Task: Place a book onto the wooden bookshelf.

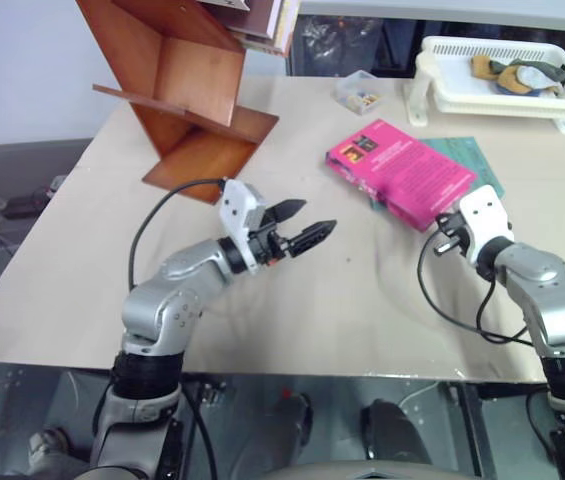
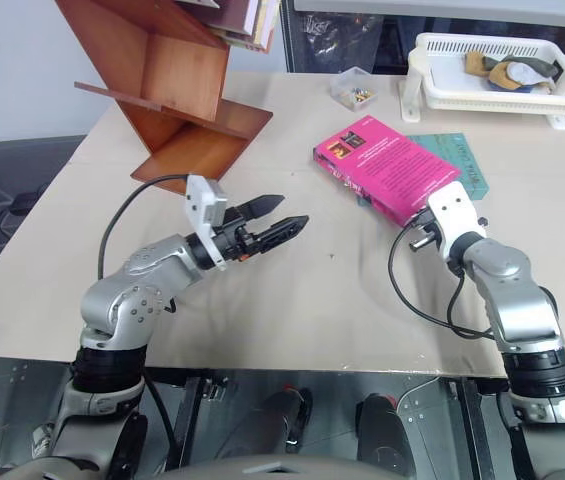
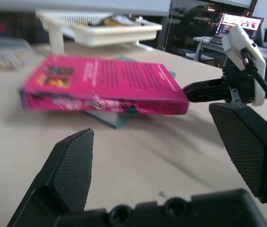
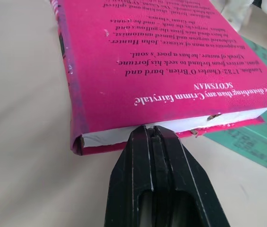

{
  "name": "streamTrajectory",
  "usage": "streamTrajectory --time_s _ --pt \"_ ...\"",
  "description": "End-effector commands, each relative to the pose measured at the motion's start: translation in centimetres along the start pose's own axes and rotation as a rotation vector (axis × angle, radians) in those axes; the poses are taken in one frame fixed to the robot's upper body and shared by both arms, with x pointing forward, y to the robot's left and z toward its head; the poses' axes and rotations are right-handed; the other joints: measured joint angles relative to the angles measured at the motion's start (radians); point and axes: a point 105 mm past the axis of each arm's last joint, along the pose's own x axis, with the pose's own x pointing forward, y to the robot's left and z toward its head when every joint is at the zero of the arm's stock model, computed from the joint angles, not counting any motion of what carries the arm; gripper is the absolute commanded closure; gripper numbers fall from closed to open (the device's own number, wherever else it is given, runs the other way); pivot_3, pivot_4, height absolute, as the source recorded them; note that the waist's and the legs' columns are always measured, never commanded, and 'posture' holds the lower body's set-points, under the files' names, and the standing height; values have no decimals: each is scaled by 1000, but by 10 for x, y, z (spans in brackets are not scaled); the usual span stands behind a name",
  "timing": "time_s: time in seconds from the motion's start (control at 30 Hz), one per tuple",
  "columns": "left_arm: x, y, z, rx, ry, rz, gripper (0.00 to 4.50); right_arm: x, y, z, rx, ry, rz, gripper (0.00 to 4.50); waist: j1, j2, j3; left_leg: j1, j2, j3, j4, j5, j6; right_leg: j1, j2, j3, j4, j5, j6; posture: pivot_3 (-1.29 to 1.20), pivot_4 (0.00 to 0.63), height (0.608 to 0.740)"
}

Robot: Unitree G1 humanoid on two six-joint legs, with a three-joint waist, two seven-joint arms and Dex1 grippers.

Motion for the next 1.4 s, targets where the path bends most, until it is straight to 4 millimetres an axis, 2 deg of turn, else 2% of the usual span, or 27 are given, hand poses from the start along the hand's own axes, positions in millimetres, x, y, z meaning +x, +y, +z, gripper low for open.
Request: streamTrajectory --time_s 0.03,0.13,0.27,0.37,0.5,0.6,0.73,0.77,0.83,0.97,1.4 --pt "7 -1 11 -80 -1 15 0 6 4 18 -28 -68 4 4454 -4 0 0 0 0 0 0 0 0 0 0 0 0 0 0 0 150 740" --pt "19 5 13 -213 2 41 0 7 8 19 -24 -75 10 4454 -6 0 0 0 0 0 0 0 0 0 0 0 0 0 0 0 150 740" --pt "43 24 15 -420 -30 135 0 5 16 24 -2 -107 29 4454 -6 0 0 0 0 0 1 0 0 0 1 -1 0 0 0 0 150 740" --pt "66 37 10 -546 -22 210 0 -3 18 26 -2 -116 20 4454 0 -1 0 -1 -1 -2 2 0 0 0 0 -2 1 0 0 0 150 740" --pt "95 47 3 -726 -12 241 0 -31 23 37 9 -164 26 4454 1 -1 0 -2 -1 -2 2 0 0 0 -1 -2 0 0 0 0 150 740" --pt "109 51 -2 -788 0 252 0 -53 30 50 26 -221 19 3764 0 -1 1 -2 -2 -2 2 0 0 -1 -1 -1 0 0 0 0 150 740" --pt "117 52 -3 -790 24 239 0 -80 46 63 37 -279 30 1875 -11 -1 1 -3 -2 -2 2 0 0 -2 -1 -1 0 0 0 0 150 740" --pt "118 54 -3 -794 23 241 0 -87 51 66 55 -297 42 1208 -10 -1 1 -3 -2 -1 2 0 0 -2 -1 0 0 0 0 0 150 740" --pt "122 56 -2 -811 13 244 0 -98 58 73 78 -330 57 1208 -8 -1 1 -2 -2 -2 2 0 0 -2 0 -1 1 0 0 0 150 740" --pt "131 57 5 -834 -19 235 0 -106 62 80 78 -358 44 1208 -6 -1 1 -3 -2 -1 2 0 0 -2 -1 -1 1 0 1 0 150 740" --pt "145 56 9 -893 -90 273 0 -110 70 79 55 -359 54 1208 -7 -1 1 -3 -2 -2 1 0 0 -2 -1 -1 1 0 1 0 150 740"
